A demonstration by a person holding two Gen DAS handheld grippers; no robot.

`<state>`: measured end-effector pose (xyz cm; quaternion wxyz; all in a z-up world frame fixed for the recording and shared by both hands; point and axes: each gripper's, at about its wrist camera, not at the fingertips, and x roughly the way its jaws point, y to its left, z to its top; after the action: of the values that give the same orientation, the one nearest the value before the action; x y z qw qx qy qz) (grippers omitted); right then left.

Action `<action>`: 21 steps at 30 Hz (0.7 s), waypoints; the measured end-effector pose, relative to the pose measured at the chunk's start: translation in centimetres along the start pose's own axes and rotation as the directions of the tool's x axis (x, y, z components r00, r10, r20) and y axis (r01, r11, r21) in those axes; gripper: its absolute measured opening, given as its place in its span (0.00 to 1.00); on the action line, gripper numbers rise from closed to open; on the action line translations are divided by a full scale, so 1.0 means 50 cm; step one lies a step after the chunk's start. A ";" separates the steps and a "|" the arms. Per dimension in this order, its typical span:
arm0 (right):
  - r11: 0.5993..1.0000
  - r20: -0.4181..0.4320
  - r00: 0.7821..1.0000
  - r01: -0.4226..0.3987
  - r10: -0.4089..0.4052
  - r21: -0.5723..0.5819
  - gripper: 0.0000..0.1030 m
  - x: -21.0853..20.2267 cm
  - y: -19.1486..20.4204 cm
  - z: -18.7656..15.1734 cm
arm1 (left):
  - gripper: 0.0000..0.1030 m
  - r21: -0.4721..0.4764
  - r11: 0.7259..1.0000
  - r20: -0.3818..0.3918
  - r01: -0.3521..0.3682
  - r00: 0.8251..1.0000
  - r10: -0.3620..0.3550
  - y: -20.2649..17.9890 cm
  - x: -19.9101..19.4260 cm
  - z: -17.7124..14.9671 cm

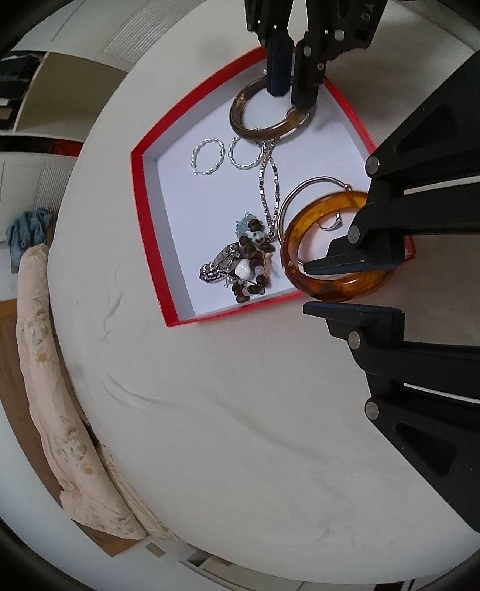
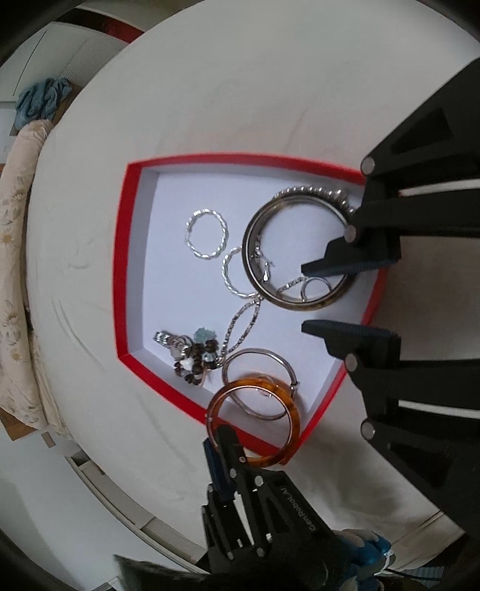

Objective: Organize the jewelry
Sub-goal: 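Open both tools to release the bangles in the box and withdraw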

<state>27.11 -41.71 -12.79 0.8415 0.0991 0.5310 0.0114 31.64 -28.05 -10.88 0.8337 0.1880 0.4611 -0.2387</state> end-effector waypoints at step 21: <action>0.990 0.129 0.981 0.143 -0.144 0.012 0.34 -0.214 0.123 -0.108 | 0.36 -0.134 0.989 0.093 0.057 0.995 -0.044 0.024 -0.226 -0.109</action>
<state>18.14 -36.17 -4.39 0.8728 0.0620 0.4809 -0.0563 23.41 -21.64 -3.84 0.8581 0.1080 0.4431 -0.2358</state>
